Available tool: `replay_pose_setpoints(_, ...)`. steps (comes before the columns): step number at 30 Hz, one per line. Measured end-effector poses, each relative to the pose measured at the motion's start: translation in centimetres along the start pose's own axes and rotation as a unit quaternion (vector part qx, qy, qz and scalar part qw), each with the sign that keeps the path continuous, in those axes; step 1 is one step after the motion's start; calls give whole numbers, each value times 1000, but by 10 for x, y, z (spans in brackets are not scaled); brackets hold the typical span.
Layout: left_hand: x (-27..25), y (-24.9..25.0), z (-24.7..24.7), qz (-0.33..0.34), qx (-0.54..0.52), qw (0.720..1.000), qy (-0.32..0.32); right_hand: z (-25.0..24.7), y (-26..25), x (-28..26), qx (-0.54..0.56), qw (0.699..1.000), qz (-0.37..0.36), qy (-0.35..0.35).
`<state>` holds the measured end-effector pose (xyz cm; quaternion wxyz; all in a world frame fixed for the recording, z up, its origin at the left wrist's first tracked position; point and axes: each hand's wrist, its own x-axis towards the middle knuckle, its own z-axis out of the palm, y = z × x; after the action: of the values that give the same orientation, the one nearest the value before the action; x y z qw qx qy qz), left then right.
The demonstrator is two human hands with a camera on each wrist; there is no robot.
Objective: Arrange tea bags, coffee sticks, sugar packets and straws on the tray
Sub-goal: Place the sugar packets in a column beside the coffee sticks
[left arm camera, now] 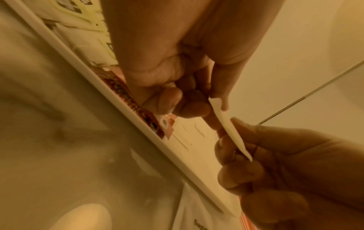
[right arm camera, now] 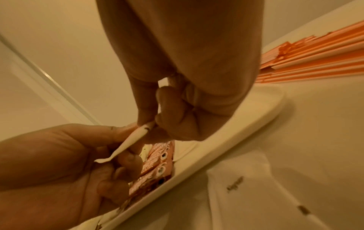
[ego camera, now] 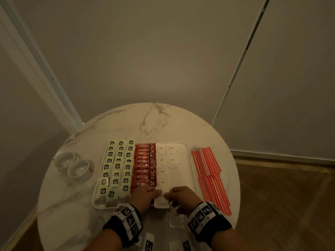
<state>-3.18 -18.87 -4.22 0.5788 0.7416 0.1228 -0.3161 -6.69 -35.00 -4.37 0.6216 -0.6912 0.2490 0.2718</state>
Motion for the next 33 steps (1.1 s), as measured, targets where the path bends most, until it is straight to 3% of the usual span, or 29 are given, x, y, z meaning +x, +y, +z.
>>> replay_pose_setpoints(6,2,-7,6,7,-43,997,56,1,11,8,35,999,-38,16)
replay_pose_setpoints(13,8,-12,1,54,12,994,95,-3,13,25,-18,990,-56,125)
replay_pose_setpoints(21,8,-19,-2,83,125,988,48,0,18,37,-116,978,-48,164)
replay_pose_setpoints(33,11,-22,-2,73,155,985,33,3,16,49,-210,963,-45,162)
